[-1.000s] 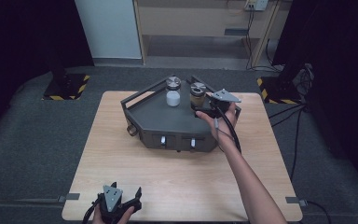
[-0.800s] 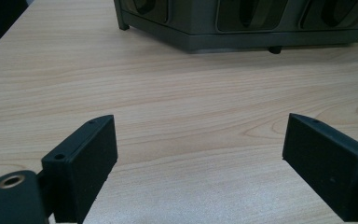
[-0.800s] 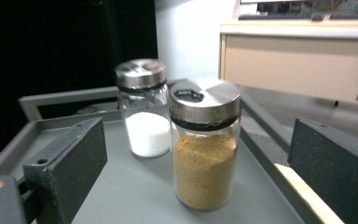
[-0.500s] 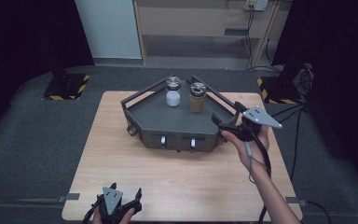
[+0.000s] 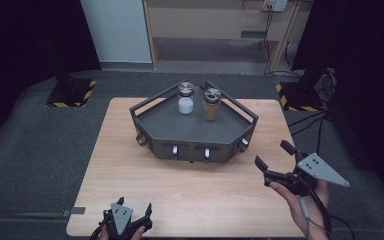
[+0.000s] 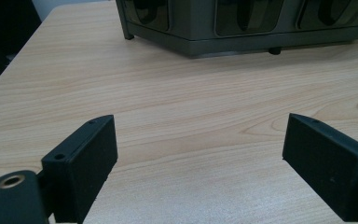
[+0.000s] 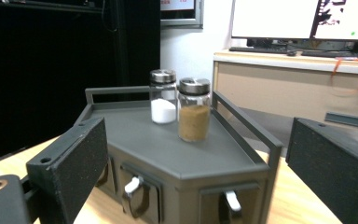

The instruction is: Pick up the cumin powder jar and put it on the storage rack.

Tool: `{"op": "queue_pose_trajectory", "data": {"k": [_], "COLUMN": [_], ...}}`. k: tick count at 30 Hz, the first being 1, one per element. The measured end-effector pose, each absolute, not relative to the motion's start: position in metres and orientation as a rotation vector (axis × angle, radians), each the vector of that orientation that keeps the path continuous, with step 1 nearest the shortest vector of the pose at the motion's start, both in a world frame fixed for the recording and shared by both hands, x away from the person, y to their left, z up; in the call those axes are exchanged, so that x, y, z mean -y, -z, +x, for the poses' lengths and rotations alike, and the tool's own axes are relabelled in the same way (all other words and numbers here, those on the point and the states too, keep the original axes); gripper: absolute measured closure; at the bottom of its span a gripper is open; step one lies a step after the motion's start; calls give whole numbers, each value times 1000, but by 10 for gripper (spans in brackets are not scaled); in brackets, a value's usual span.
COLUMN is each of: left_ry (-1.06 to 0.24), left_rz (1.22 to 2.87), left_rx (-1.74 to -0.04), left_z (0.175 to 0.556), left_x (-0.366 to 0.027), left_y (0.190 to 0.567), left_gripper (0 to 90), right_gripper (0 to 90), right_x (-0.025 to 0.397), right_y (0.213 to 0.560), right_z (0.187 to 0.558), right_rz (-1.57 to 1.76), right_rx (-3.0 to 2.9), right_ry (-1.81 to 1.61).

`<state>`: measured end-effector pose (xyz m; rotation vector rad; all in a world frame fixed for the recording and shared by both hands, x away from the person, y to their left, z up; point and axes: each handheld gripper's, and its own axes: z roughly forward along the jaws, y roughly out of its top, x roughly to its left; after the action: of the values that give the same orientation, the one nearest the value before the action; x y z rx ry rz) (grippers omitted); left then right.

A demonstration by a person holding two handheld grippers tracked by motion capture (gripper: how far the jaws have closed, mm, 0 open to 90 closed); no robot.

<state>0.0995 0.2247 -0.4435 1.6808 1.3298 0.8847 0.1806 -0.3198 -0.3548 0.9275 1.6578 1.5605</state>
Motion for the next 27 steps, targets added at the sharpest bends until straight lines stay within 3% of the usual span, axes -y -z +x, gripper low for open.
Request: {"op": "queue_pose_trajectory", "data": {"k": [27], "left_ry": [-912], "left_rz": [1698], "left_rx": [-1313], "left_z": [93], "left_x": [-219], "left_y": [444], "left_gripper": [92], "right_gripper": [65], "right_x": [358], "right_y": [374], "right_z": [107], "right_rz": [975], "right_rx": [-1645], "right_ry": [-1501]}}
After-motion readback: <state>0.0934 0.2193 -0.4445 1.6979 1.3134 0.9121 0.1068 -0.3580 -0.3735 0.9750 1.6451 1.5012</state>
